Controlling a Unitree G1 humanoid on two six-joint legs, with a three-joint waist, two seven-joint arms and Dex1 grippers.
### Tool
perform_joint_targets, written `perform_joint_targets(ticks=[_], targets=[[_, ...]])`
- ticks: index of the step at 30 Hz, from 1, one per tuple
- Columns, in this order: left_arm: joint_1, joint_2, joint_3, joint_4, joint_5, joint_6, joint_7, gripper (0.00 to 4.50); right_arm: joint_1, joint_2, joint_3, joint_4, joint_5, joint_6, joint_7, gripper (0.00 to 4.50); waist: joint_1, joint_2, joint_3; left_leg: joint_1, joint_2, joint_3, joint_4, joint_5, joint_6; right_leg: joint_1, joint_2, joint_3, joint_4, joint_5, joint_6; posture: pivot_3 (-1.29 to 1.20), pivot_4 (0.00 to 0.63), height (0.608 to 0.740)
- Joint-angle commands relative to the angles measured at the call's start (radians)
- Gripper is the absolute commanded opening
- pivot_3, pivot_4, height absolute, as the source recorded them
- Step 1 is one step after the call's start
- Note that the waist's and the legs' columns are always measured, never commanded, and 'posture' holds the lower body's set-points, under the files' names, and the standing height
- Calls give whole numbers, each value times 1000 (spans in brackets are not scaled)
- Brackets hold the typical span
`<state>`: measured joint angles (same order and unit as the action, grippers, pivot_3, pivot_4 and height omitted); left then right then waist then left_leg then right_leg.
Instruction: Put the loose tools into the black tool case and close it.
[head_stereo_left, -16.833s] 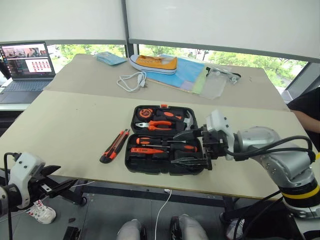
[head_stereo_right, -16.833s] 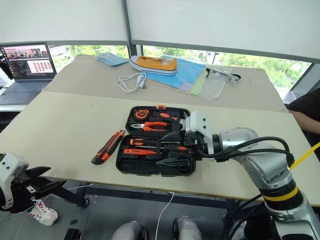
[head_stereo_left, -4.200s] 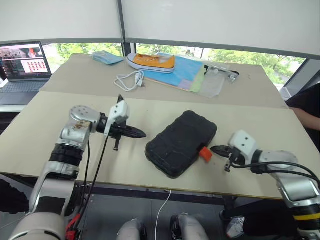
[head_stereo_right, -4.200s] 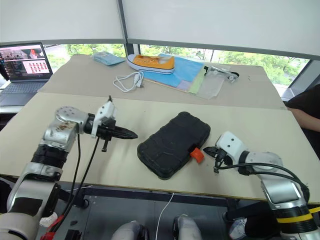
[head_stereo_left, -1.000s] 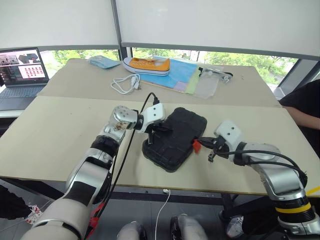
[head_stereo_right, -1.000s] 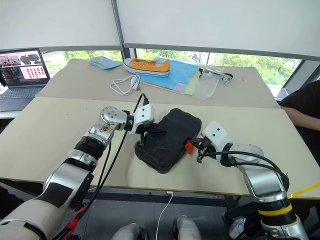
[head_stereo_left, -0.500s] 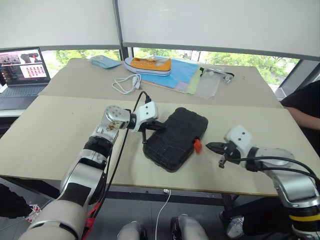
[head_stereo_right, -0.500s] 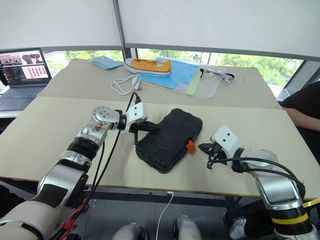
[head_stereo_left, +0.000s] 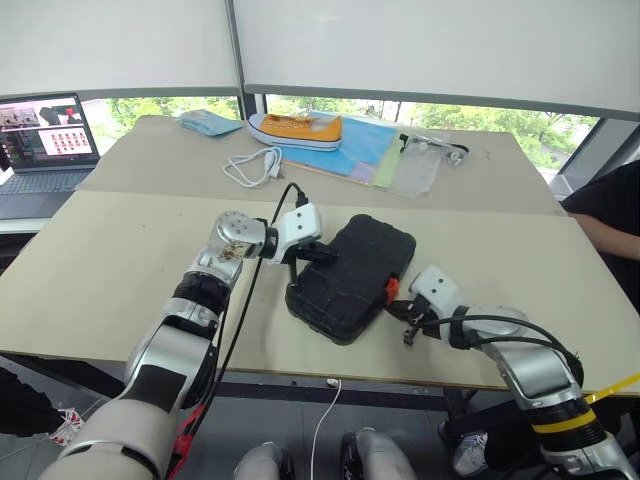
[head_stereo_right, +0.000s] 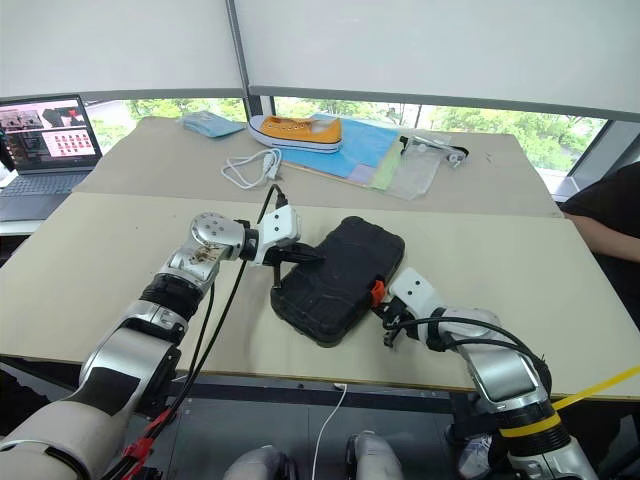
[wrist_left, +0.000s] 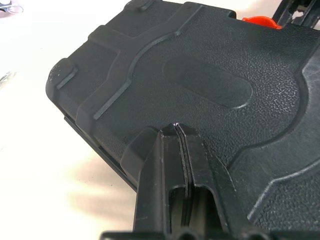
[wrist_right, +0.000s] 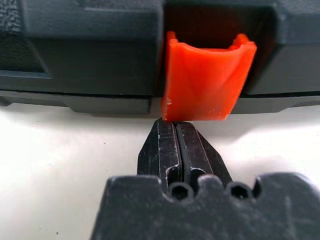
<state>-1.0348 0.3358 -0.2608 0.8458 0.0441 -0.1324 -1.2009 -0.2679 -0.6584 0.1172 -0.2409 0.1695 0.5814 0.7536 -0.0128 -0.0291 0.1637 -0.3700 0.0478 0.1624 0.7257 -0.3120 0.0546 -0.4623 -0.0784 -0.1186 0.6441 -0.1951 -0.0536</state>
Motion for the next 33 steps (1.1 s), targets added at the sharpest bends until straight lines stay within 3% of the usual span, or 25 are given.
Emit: perform_joint_targets(ticks=[1,6,15,22,33], targets=[[23,14,-29,25,41,0,-12,7,-3,-93,-140,-130,69,50,50,0,1,0,0,0,0,0,0,0,0,0,0,0,0,0,0,0,150,718],[26,11,-32,29,45,-10,-10,7,-44,-164,-169,-163,118,99,93,0,0,0,0,0,0,0,0,-1,2,1,-1,0,-2,0,0,0,150,718],[20,0,-32,41,49,-21,1,7,-159,-122,-54,-100,98,98,88,0,2,0,0,0,0,-1,0,-1,2,1,-3,-1,-2,0,0,0,150,718],[27,4,-32,37,50,-23,2,7,-128,-142,-8,-86,69,92,100,0,4,0,0,0,-1,-1,0,-1,2,1,-5,-1,-2,0,0,0,150,718],[33,6,-33,40,50,-28,3,7,-58,-191,-83,-136,100,110,88,0,9,0,0,0,-1,-1,0,-1,2,1,-6,-2,-2,0,0,0,150,718]])
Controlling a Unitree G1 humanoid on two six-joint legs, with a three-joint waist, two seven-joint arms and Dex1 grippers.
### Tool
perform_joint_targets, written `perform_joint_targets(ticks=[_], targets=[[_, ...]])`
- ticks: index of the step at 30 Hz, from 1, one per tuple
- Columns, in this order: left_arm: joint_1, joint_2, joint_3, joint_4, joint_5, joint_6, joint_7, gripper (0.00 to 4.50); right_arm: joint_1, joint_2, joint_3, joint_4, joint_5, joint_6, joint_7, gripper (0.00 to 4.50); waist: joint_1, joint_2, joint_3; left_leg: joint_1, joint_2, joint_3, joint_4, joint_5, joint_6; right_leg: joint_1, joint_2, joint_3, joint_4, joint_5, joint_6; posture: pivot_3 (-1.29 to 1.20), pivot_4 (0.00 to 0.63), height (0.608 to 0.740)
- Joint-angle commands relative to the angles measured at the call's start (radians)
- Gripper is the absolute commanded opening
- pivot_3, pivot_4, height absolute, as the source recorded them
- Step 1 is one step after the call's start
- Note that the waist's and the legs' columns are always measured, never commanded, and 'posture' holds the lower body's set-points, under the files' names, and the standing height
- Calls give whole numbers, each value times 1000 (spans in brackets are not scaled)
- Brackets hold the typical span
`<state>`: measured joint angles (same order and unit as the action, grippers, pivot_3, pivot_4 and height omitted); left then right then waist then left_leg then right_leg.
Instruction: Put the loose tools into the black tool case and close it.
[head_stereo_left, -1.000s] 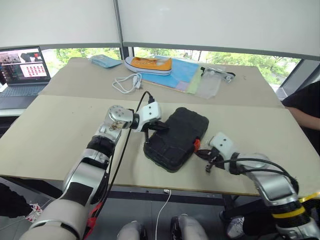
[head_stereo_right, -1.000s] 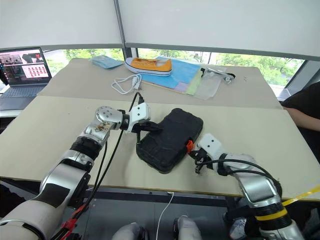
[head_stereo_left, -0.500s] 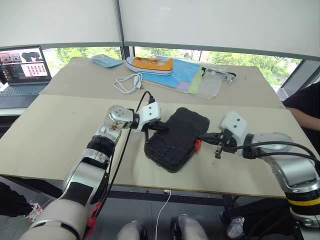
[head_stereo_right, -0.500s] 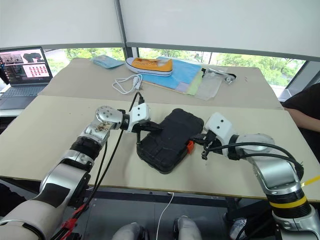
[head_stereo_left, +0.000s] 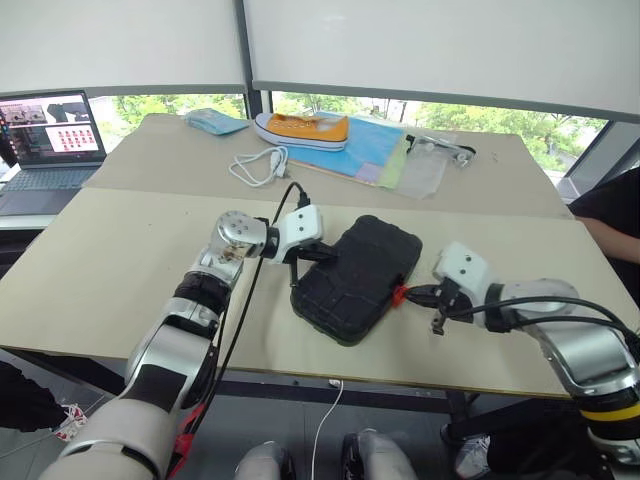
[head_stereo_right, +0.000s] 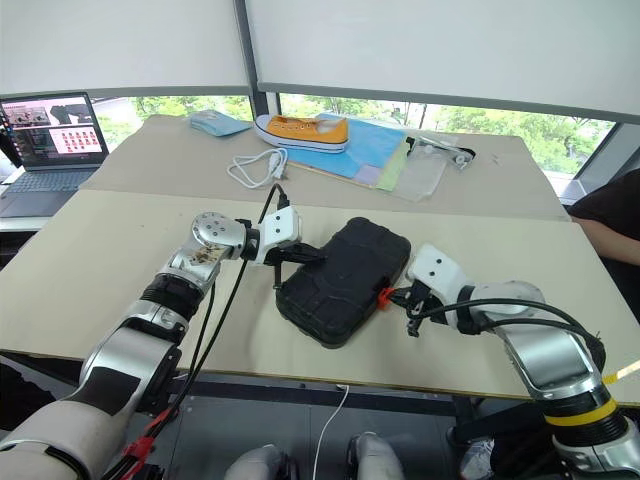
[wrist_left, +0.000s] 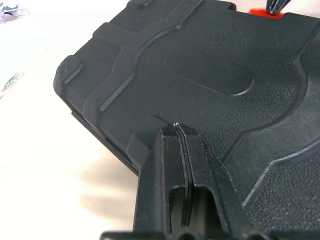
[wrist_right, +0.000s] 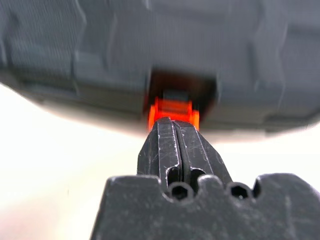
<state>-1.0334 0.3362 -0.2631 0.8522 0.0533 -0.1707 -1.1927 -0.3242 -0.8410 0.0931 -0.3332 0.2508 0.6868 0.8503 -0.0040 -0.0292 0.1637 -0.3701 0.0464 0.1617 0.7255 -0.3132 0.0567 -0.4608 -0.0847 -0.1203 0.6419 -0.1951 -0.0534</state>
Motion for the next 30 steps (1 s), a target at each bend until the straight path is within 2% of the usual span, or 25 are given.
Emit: perform_joint_targets(ticks=[1,12,16,25,30], targets=[[30,5,-31,35,41,9,-6,7,-1,-5,-66,-46,21,8,-14,0,0,0,0,0,0,0,0,0,0,0,0,0,0,0,0,0,150,718],[17,0,-33,46,43,3,-8,7,92,11,-54,15,-33,-56,-51,0,2,0,0,0,0,0,0,0,0,0,0,0,0,0,0,0,150,718],[16,-1,-35,43,44,3,-12,7,97,48,-41,54,-49,-86,-73,0,2,0,0,0,0,0,0,0,0,0,0,0,0,0,0,0,150,718],[23,-8,-49,34,56,-10,-17,7,-8,192,2,62,-53,-98,-125,0,1,0,0,0,0,0,0,0,0,0,0,0,0,0,0,0,150,718],[32,-11,-58,28,65,-22,-24,7,-44,203,-12,36,-48,-87,-121,0,-10,0,0,0,0,0,0,0,0,0,0,0,0,0,0,0,150,718]])
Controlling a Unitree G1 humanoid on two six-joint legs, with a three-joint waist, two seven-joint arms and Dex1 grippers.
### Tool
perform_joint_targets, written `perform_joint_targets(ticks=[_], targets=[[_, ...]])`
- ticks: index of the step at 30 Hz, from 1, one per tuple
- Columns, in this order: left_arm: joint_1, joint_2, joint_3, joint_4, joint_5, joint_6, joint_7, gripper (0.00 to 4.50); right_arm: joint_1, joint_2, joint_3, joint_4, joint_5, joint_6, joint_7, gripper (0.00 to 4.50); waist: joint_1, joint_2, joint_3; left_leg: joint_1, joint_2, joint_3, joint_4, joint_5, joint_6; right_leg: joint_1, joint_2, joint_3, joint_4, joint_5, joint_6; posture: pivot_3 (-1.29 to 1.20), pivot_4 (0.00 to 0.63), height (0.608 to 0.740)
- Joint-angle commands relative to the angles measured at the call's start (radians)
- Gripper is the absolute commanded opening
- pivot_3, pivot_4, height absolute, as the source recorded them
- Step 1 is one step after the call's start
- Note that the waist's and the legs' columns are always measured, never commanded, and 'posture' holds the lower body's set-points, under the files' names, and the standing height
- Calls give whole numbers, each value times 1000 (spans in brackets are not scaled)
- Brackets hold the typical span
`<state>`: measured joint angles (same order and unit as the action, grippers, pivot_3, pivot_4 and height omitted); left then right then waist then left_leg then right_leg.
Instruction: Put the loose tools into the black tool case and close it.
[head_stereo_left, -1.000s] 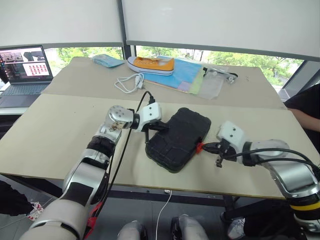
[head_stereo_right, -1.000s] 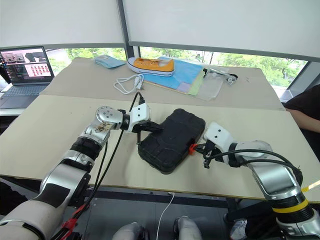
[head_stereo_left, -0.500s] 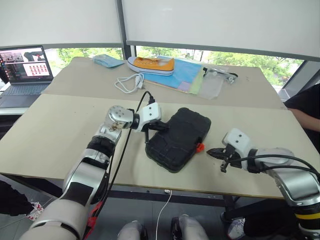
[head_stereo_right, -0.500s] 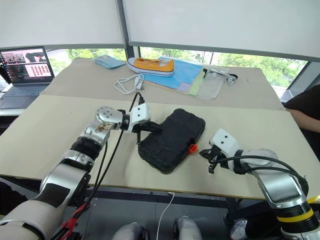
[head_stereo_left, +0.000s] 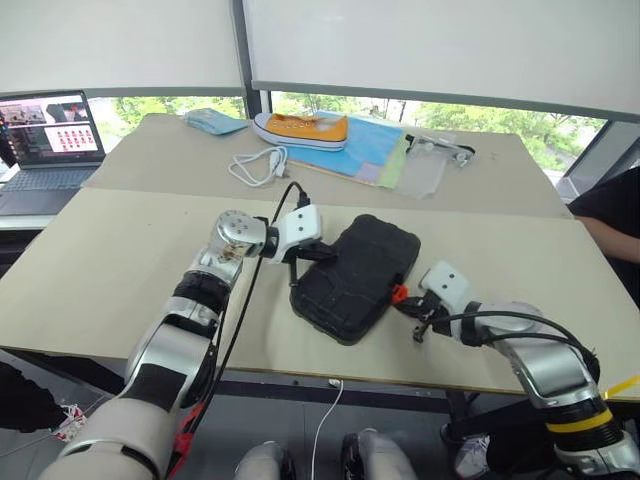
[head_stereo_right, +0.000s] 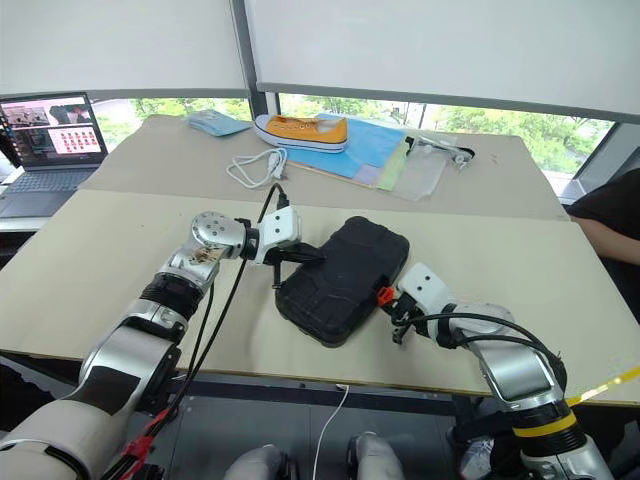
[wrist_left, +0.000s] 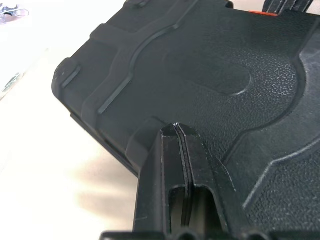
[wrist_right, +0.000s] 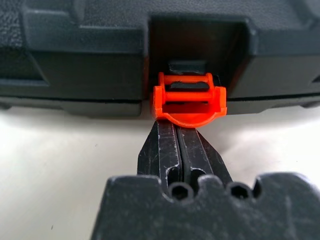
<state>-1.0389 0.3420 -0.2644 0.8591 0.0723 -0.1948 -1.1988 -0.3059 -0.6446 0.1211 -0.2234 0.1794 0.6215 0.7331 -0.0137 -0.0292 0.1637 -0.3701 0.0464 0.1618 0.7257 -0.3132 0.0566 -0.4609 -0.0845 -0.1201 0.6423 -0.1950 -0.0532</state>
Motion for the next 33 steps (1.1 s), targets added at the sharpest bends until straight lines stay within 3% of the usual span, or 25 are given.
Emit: perform_joint_targets(ticks=[1,11,33], targets=[[41,-17,-58,21,50,-1,-20,7,-66,2,-42,-80,24,-19,-1,0,-1,0,0,0,0,0,0,0,0,0,0,0,0,0,0,0,150,718],[72,-30,-80,18,82,-28,-28,7,-54,-74,-17,-43,-40,-103,36,0,1,1,0,0,0,0,0,0,0,0,0,0,0,0,0,0,150,718],[71,-65,-81,11,93,-27,-41,7,-144,-23,36,-30,-112,-149,47,0,1,1,-1,1,0,0,0,0,0,1,0,0,0,0,0,0,150,718]])
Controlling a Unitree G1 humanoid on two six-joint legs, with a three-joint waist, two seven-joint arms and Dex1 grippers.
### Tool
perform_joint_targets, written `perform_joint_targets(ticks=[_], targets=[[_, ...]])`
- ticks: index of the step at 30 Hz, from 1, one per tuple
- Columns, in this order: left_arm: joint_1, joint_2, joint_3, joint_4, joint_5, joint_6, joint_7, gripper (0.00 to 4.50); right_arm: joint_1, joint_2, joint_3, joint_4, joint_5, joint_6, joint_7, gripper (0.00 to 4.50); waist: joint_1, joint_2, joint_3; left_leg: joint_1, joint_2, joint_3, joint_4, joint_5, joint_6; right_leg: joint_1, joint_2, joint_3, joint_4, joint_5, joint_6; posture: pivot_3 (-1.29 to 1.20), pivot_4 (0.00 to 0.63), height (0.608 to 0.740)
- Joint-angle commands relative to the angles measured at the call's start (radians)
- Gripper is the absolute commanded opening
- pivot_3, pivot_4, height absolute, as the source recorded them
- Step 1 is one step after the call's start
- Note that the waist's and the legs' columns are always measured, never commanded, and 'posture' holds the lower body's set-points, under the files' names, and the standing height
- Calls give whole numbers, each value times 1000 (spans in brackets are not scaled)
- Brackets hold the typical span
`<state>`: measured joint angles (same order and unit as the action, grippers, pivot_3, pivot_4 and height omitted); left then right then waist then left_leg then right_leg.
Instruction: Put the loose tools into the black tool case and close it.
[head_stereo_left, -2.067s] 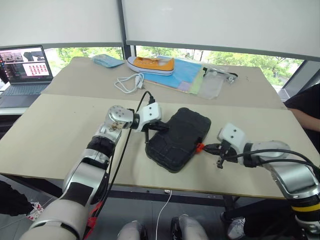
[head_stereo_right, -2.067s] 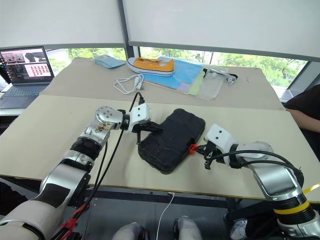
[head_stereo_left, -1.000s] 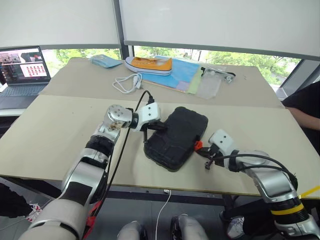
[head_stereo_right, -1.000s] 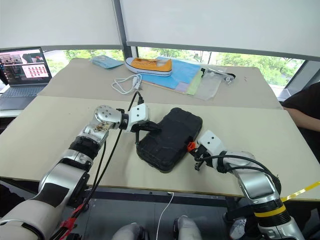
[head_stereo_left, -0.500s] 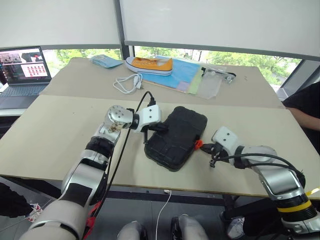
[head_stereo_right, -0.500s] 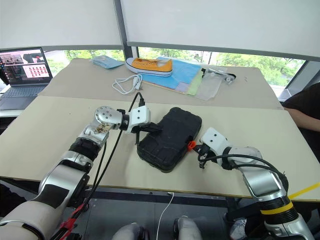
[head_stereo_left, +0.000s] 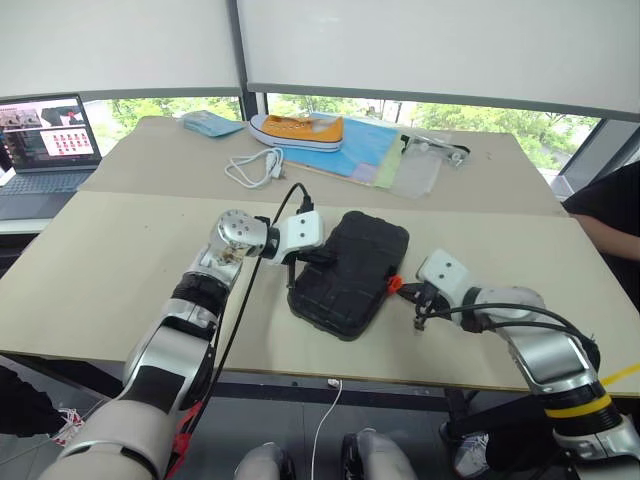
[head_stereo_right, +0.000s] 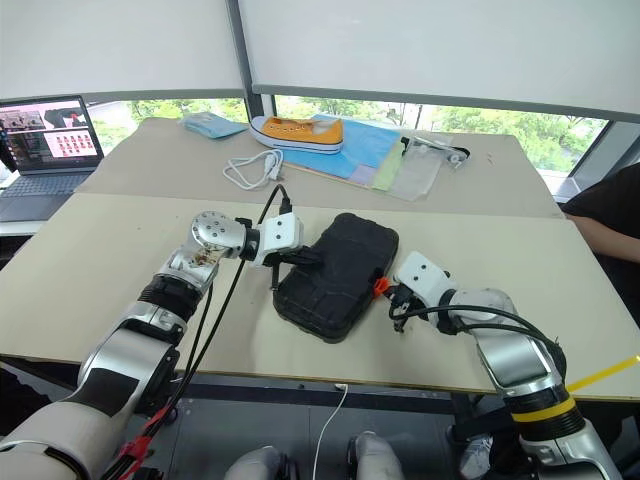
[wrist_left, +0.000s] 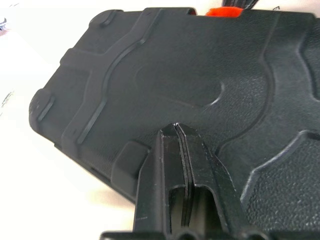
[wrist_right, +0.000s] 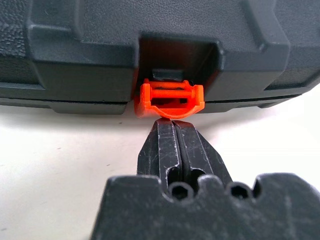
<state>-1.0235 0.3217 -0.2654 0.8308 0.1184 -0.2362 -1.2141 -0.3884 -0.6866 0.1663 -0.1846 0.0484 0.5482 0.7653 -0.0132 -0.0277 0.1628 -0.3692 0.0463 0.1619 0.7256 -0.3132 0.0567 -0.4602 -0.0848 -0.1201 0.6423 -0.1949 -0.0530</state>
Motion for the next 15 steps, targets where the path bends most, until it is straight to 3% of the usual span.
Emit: perform_joint_targets(ticks=[1,15], targets=[[56,-44,-80,39,47,15,-26,7,-65,20,-8,-72,17,-75,17,0,0,0,0,0,0,0,0,0,0,0,0,0,0,0,0,0,150,718],[64,-39,-78,33,49,14,-30,7,-104,45,43,-60,-76,-170,27,0,-1,0,0,0,0,0,0,0,0,0,0,0,0,0,0,0,150,718]])
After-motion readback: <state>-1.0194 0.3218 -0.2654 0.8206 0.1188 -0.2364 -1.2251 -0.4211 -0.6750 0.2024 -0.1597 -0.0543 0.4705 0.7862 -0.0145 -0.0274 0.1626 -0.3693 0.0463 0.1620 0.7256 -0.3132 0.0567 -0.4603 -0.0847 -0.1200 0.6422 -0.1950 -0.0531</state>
